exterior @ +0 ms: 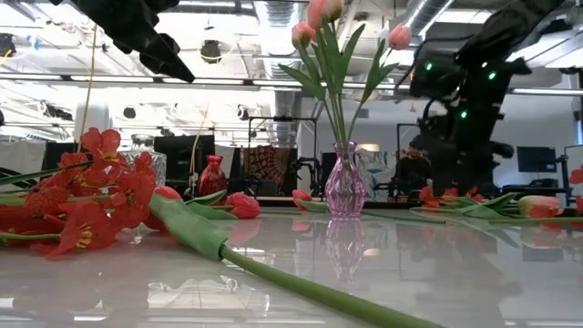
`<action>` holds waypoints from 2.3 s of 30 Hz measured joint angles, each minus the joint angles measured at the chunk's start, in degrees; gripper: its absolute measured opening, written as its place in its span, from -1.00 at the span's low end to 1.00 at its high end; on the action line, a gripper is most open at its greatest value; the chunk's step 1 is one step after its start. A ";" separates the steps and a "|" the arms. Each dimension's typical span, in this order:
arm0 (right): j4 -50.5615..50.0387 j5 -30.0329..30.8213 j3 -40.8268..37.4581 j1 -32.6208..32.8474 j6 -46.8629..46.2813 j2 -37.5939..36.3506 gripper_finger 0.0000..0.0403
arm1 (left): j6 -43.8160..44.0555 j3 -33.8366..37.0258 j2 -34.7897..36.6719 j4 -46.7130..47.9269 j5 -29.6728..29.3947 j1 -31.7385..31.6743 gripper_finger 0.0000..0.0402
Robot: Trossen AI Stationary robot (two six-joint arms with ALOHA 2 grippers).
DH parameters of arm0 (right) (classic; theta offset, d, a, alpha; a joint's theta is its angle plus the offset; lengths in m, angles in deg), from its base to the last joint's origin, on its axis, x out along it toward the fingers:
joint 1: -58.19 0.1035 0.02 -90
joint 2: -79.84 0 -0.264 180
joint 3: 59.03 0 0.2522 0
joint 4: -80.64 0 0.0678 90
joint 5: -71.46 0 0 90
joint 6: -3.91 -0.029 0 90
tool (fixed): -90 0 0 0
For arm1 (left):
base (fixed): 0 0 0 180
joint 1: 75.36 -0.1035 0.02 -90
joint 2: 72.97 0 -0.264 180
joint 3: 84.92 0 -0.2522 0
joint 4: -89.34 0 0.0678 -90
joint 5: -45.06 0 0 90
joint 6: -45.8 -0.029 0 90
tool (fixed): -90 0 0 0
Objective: Sort flowers into vase by color
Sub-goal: Put the pink tulip into the purple vase
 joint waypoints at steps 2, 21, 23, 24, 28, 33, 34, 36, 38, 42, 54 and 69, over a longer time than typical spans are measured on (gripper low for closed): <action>0.13 -0.31 0.00 -2.30 1.15 1.79 0.49 | 0.25 0.00 0.00 0.27 0.00 -0.01 0.61; 0.18 -9.41 -0.05 -10.84 9.62 6.37 -0.44 | 2.99 0.00 0.00 0.69 -0.02 -0.01 0.61; -0.80 -9.52 -0.15 -10.84 10.17 5.36 -0.73 | 3.38 0.00 0.00 0.73 -0.02 -0.01 0.61; -1.47 -9.62 -0.21 -10.84 10.50 4.74 -0.84 | 3.57 0.00 0.00 0.73 -0.02 -0.01 0.61; -3.69 -11.18 0.00 -10.86 11.01 1.15 -0.86 | 4.06 0.00 0.00 0.73 -0.01 -0.01 0.61; -11.22 -12.49 2.46 -10.76 10.78 -5.05 -0.80 | 3.92 0.00 0.00 0.75 -0.02 -0.01 0.61; -12.37 -12.49 3.16 -10.70 10.78 -6.48 -0.82 | 3.53 0.00 0.00 0.73 -0.02 -0.01 0.61; -14.07 -12.48 4.62 -10.74 10.78 -9.50 -0.87 | 2.90 -0.01 0.00 0.66 -0.05 -0.01 0.61; -14.28 -12.47 6.29 -10.76 10.76 -12.77 -0.89 | 2.39 0.00 -0.01 -0.09 -0.07 -0.01 0.61; -14.15 -12.28 9.94 -11.54 10.49 -19.07 -0.87 | 1.22 -0.23 0.00 -1.85 -0.09 -0.01 0.61; -10.13 -7.29 17.54 -12.22 11.05 -33.90 -0.86 | -2.22 -6.34 -0.02 -2.38 -1.58 2.23 0.61; 12.59 -23.54 18.14 2.43 28.84 -41.27 -0.86 | 2.49 -10.86 -0.02 -5.65 -1.57 10.63 0.61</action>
